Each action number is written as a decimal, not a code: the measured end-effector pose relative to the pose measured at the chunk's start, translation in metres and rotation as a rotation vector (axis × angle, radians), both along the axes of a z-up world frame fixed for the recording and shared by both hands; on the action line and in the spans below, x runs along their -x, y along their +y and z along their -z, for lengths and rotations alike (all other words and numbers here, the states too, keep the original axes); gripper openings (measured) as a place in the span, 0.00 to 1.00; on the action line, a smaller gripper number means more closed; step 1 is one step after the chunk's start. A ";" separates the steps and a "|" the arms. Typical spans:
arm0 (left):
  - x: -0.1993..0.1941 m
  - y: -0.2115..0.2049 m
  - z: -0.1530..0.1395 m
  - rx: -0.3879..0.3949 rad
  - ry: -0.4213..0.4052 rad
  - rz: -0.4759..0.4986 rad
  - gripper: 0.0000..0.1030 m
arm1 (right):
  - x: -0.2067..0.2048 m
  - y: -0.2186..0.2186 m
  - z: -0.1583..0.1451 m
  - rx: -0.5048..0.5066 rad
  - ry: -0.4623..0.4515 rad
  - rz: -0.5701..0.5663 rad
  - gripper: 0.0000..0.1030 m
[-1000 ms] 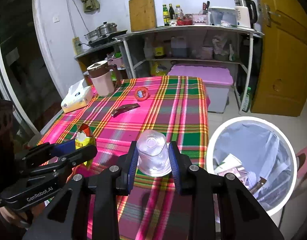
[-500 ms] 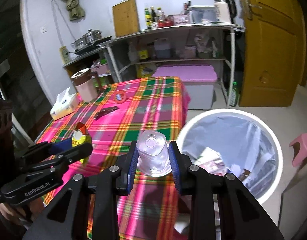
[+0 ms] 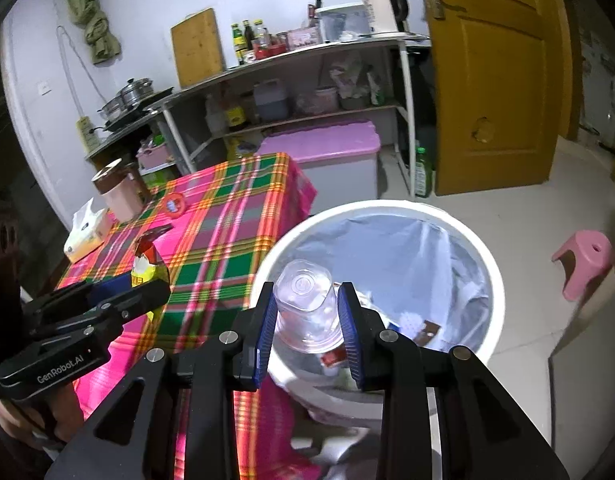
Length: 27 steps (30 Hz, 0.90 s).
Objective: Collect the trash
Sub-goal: 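Carry the snack bag and clear cup over the bin with both grippers, then open both grippers to drop the snack bag and cup into the bin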
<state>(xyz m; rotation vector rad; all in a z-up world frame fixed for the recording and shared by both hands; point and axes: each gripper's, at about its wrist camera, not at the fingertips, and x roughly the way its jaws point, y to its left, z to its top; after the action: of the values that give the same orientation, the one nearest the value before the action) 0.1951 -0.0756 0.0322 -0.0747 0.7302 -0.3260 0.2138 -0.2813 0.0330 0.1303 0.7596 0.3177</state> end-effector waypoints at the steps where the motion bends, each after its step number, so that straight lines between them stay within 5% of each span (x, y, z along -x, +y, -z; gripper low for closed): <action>1: -0.002 -0.003 0.001 0.000 0.001 0.006 0.37 | -0.001 -0.003 0.001 0.000 0.003 0.006 0.31; 21: -0.046 -0.055 0.028 0.005 0.068 0.131 0.37 | -0.014 -0.045 0.028 0.007 0.078 0.098 0.32; 27: -0.050 -0.056 0.031 0.034 0.083 0.139 0.47 | -0.016 -0.048 0.032 0.005 0.089 0.117 0.39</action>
<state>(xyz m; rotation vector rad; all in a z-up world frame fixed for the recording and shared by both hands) 0.2454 -0.1320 0.0007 -0.0703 0.8139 -0.4706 0.2300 -0.3295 0.0013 0.1848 0.8374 0.1995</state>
